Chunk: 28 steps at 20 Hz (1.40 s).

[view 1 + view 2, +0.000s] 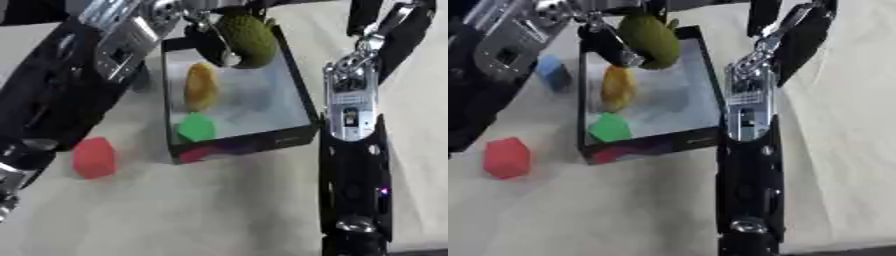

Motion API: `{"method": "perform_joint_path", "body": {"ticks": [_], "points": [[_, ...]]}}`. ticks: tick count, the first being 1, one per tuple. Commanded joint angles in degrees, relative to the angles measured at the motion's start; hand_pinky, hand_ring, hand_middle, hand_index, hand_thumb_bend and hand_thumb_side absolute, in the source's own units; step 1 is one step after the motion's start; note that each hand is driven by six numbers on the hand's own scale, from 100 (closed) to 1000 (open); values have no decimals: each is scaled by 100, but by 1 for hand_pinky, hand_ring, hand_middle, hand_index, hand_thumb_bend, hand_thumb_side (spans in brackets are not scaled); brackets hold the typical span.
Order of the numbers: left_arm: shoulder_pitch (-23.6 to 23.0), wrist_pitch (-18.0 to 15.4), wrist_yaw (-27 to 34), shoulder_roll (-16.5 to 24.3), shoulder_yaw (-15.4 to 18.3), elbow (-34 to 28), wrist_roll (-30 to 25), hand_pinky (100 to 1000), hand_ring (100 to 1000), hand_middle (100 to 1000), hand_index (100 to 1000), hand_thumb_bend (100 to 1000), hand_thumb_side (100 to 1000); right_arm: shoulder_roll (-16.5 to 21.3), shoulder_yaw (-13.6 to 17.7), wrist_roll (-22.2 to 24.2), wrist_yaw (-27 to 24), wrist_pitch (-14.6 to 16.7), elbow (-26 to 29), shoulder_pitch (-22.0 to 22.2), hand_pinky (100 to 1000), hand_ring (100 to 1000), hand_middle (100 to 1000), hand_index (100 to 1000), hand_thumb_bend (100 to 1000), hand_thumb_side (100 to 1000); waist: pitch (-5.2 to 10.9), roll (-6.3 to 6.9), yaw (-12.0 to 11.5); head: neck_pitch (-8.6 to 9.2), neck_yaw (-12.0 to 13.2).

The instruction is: Pick up objects on the table and place them in the box.

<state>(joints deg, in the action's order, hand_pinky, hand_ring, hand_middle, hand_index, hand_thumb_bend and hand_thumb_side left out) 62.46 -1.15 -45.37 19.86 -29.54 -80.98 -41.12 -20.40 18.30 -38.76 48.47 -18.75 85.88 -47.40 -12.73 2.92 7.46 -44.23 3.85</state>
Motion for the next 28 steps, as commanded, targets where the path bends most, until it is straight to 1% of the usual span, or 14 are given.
{"method": "perform_joint_path", "body": {"ticks": [1,5,8,9,11,12,14,16,19,22,25,26,27,28], "points": [[33,-225,-285,-97,-44,373,79,750,727,628,597,226,100,-17,-51,12,19,-5,137,-85,819,734,737,825,100,770,160,65,10,11,33],[-62,-476,-460,-256,-60,773,163,756,736,645,620,311,103,-4,-50,-6,-25,-11,120,-90,820,734,737,825,100,770,129,66,14,11,32],[-126,-566,-558,-324,-18,960,153,764,747,667,642,365,151,-1,-55,-14,-35,-7,106,-115,820,734,737,825,100,769,115,53,14,11,32],[-141,-584,-590,-342,-4,1017,150,769,755,681,658,405,183,0,-58,-13,-36,-5,98,-125,820,734,737,825,100,768,111,49,16,11,33],[-160,-624,-623,-367,26,1112,131,783,779,722,750,474,237,2,-58,-13,-37,-6,83,-145,820,734,737,825,100,767,104,39,16,11,31],[-161,-644,-625,-369,40,1124,123,800,807,764,827,527,289,6,-54,-16,-37,-8,78,-153,820,735,738,825,100,765,101,35,11,11,28],[-152,-659,-604,-359,84,1086,113,826,841,806,896,646,389,13,-48,-23,-42,-15,66,-162,820,735,738,825,100,768,98,28,0,11,23],[-134,-625,-556,-331,145,982,127,856,869,840,940,731,455,19,-43,-29,-52,-22,53,-164,820,735,738,825,100,769,97,25,-15,11,16],[-136,-561,-391,-235,225,755,63,861,875,848,968,796,474,36,-39,-37,-65,-31,31,-158,820,735,738,825,100,770,99,32,-47,11,-3],[-165,-419,51,32,353,319,-86,855,870,842,957,772,471,99,-13,-60,-84,-50,17,-148,820,734,738,825,100,772,113,52,-129,11,-62],[-261,-135,461,367,586,-274,5,846,865,837,940,729,480,135,1,-84,-120,-55,9,-128,820,735,738,825,100,772,129,53,-198,11,-112],[-302,-25,610,475,689,-446,44,838,861,834,926,698,492,145,7,-93,-126,-57,7,-131,820,735,738,825,100,771,134,46,-219,11,-148],[-349,98,789,600,830,-614,106,832,858,832,914,496,528,156,16,-102,-128,-60,6,-141,820,735,738,825,100,769,137,36,-241,11,-204],[-393,224,959,731,968,-763,173,830,857,831,912,683,496,165,25,-110,-129,-65,2,-155,820,735,738,825,100,769,140,24,-261,11,-270]]}}
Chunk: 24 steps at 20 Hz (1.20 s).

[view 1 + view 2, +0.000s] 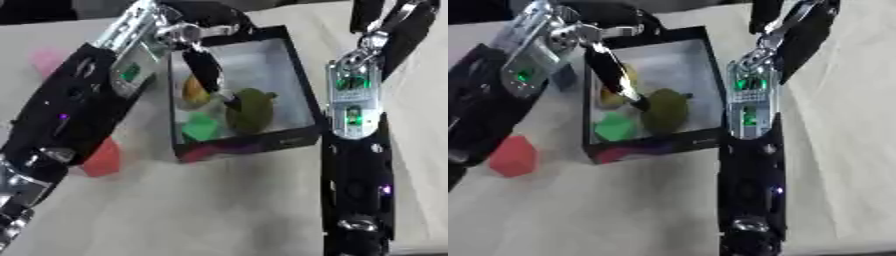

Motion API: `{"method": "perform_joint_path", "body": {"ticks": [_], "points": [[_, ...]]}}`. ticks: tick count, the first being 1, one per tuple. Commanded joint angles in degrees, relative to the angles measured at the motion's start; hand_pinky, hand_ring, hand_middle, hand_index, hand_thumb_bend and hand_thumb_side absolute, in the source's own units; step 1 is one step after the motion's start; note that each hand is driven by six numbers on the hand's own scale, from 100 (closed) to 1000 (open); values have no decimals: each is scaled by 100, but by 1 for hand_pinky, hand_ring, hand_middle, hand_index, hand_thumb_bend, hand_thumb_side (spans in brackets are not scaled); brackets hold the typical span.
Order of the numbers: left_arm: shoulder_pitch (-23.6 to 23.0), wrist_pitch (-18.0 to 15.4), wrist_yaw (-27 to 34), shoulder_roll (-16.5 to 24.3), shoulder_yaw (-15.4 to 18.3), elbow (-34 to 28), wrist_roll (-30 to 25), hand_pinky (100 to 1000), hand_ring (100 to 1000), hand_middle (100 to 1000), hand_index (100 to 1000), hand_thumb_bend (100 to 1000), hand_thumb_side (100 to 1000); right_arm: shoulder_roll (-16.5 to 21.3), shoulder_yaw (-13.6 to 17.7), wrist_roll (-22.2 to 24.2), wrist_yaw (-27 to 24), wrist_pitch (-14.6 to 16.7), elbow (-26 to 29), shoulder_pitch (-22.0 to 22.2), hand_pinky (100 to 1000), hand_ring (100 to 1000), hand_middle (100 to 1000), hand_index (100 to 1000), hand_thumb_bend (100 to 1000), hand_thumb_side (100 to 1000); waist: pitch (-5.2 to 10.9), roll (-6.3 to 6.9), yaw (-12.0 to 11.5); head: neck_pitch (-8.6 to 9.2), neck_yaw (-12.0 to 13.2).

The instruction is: Pick up objects on the table and place them in the box.

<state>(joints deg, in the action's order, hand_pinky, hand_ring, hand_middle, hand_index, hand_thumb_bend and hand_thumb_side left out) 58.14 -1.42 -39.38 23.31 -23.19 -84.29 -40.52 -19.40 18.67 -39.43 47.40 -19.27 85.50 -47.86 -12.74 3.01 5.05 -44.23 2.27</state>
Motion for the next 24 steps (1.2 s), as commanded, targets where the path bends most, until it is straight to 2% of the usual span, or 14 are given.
{"method": "perform_joint_path", "body": {"ticks": [1,5,6,7,14,24], "points": [[3,359,500,492,432,-555,161,829,857,831,912,682,496,71,-6,-50,-21,-18,35,-120,820,735,738,825,100,769,142,7,-32,11,-157],[-152,658,779,1001,809,-846,380,827,856,834,918,679,492,95,18,-65,-30,-29,23,-170,820,735,738,825,100,764,153,-39,-104,11,-328],[-206,701,792,1140,877,-880,430,829,857,835,919,636,460,103,22,-67,-23,-34,14,-185,820,735,738,825,100,762,156,-51,-122,11,-366],[-262,735,798,1258,933,-904,471,829,858,835,920,681,488,108,26,-68,-16,-39,5,-200,820,735,738,825,100,761,158,-63,-138,11,-396],[-792,910,816,1930,1290,-848,730,827,857,833,919,684,479,126,72,-78,24,-88,-43,-365,819,736,739,825,100,749,158,-197,-225,11,-429],[-1345,760,754,2567,1481,-365,577,842,870,841,920,703,447,113,140,-34,180,-163,-115,-739,819,739,741,826,100,726,210,-433,-292,11,-270]]}}
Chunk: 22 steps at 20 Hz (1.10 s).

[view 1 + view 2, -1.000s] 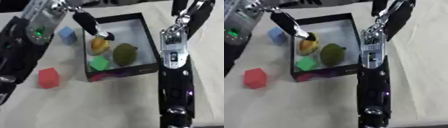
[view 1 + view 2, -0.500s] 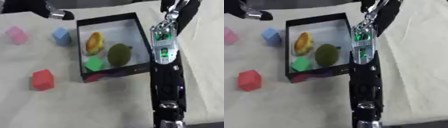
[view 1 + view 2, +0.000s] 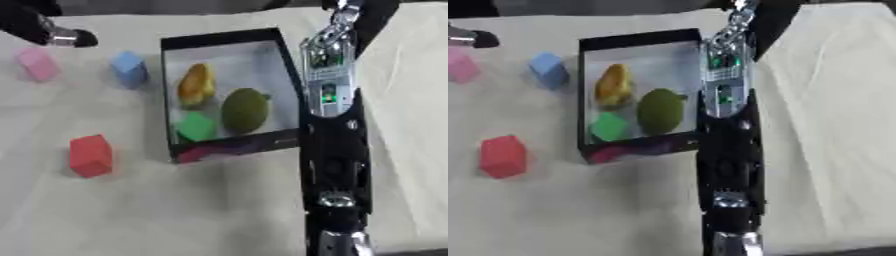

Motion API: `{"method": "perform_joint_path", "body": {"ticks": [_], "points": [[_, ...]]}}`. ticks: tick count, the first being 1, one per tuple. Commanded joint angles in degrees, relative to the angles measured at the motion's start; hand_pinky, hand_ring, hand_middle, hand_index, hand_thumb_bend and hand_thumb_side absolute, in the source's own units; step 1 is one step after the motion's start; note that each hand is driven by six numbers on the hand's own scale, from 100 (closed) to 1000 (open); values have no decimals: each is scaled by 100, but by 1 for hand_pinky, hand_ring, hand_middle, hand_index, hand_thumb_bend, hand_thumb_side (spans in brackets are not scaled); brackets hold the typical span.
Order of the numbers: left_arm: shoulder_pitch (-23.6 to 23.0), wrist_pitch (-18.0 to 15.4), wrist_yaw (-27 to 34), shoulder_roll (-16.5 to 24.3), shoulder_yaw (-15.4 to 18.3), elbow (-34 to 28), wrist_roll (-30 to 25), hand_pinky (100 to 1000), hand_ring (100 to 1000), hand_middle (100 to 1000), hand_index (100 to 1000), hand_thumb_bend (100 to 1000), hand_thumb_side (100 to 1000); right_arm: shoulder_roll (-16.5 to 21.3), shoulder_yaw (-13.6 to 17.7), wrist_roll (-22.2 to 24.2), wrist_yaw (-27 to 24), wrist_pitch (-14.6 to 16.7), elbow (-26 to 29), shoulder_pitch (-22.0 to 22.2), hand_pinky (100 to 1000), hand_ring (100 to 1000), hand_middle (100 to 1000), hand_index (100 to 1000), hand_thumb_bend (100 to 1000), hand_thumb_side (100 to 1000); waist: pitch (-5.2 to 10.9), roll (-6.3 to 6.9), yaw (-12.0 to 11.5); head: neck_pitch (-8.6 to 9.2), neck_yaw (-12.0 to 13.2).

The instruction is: Pick up objects on the table and place them in the box.

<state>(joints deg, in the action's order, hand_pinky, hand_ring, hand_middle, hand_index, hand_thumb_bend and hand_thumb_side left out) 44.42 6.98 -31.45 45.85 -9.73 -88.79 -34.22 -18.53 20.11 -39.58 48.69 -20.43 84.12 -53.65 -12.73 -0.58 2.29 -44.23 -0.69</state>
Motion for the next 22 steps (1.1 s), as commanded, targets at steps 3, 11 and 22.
{"method": "perform_joint_path", "body": {"ticks": [3,11,22], "points": [[-79,-236,-71,399,196,296,-121,841,870,840,921,704,448,32,21,-15,82,-73,-7,-271,819,739,741,826,100,720,225,-151,-41,12,24],[-120,-560,-315,490,223,899,-548,854,879,842,925,740,426,48,55,13,160,-129,-107,-479,819,739,741,825,100,711,236,-263,-33,12,93],[700,224,-903,65,233,2642,-165,851,884,838,912,771,425,15,27,6,178,-141,-166,-498,819,739,741,824,100,713,200,-235,21,76,202]]}}
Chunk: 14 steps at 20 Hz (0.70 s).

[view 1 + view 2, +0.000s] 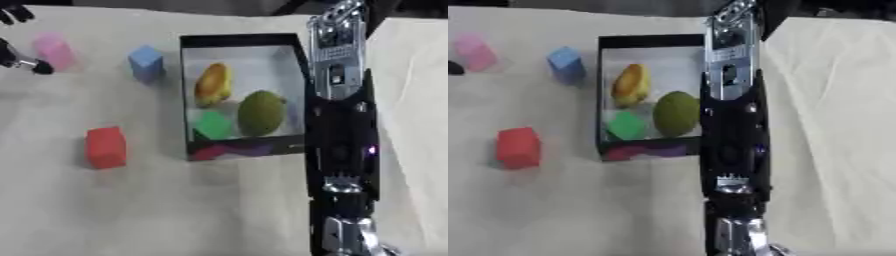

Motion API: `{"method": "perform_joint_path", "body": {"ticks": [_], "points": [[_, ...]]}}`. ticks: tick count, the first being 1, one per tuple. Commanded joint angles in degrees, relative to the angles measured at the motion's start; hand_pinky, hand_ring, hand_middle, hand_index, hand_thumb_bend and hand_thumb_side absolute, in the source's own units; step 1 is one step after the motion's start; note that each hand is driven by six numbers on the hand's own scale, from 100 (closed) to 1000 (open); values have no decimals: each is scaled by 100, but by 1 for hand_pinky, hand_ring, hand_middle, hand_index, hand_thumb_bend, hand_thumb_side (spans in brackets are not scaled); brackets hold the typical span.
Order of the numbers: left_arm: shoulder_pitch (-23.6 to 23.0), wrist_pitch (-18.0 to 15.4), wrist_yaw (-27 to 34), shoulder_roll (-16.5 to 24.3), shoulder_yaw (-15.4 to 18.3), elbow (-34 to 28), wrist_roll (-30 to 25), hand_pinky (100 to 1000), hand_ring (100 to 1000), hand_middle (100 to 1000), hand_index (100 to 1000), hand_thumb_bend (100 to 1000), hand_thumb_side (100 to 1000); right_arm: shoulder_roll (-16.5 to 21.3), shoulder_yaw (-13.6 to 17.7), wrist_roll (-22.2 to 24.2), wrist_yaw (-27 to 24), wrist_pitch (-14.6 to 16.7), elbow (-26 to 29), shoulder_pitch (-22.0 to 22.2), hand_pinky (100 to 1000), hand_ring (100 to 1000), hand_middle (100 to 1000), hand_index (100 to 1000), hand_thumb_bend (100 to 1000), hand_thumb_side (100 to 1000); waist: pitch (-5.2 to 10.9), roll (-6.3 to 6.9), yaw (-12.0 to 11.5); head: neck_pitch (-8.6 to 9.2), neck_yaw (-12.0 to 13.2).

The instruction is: Pick up objects on the table and place them in the box.

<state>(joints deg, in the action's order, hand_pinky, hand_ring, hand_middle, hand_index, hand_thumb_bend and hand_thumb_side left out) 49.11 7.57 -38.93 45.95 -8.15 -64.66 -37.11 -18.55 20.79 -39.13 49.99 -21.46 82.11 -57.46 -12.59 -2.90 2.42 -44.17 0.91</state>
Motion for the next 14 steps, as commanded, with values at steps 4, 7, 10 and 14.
{"method": "perform_joint_path", "body": {"ticks": [4,7,10,14], "points": [[502,284,-632,-99,73,646,267,860,890,844,913,780,422,-10,-64,-32,65,-23,56,-108,819,739,741,824,100,714,158,22,61,75,159],[620,359,-994,-203,147,942,376,859,887,837,901,775,415,-26,-73,-32,65,-16,73,-104,819,738,741,824,100,715,135,34,101,84,228],[689,502,-1248,-310,269,1248,544,851,881,827,890,763,418,-36,-75,-35,61,-17,80,-108,819,738,741,824,100,717,101,42,143,88,290],[725,683,-1305,-417,421,1550,772,833,866,806,869,743,424,-47,-76,-50,30,-24,71,-110,819,738,740,823,100,721,37,53,198,108,353]]}}
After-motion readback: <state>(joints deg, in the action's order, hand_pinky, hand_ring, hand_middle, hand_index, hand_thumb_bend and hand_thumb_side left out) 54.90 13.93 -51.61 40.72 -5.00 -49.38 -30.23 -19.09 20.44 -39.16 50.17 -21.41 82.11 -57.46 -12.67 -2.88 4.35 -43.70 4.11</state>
